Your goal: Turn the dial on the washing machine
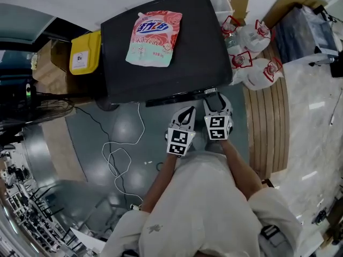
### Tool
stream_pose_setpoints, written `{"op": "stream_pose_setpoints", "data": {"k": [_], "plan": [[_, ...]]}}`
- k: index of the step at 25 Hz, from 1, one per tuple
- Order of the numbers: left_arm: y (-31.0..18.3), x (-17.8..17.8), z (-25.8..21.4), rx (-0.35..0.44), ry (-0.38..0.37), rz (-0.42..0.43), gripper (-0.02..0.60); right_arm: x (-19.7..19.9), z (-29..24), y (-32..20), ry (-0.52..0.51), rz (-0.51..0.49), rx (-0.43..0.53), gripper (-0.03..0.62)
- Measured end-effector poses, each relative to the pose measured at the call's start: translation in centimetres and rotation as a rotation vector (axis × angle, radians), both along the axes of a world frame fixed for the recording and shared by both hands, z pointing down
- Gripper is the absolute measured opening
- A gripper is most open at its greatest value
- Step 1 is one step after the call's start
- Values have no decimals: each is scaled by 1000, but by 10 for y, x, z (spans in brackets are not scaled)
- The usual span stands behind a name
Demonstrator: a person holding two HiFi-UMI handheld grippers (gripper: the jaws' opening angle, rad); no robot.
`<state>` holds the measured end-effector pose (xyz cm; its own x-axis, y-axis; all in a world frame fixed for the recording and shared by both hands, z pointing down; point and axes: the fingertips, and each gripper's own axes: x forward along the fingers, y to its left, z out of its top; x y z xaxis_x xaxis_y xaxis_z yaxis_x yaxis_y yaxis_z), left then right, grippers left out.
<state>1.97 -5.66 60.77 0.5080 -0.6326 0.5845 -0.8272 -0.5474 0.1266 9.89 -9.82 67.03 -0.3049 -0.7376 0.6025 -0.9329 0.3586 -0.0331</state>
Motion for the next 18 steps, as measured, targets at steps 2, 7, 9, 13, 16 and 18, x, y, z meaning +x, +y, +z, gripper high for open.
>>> {"op": "stream_pose_setpoints", "data": {"k": [2, 7, 9, 13, 16, 18], "plan": [[1, -1, 0, 3, -6, -25, 14, 0, 4, -3, 2, 2, -4, 275], [6, -7, 3, 5, -17, -78, 14, -2, 15, -8, -13, 0, -18, 278], [8, -11, 4, 7, -19, -96, 14, -1, 15, -9, -21, 9, -20, 279], [7, -17, 6, 12, -17, -120, 14, 3, 23, -11, -13, 20, -30, 281], [5, -19, 3, 20, -13, -120, 14, 5, 23, -17, -16, 40, -40, 290], [5, -23, 1, 25, -8, -121, 14, 5, 22, -18, -19, 56, -52, 308]]}}
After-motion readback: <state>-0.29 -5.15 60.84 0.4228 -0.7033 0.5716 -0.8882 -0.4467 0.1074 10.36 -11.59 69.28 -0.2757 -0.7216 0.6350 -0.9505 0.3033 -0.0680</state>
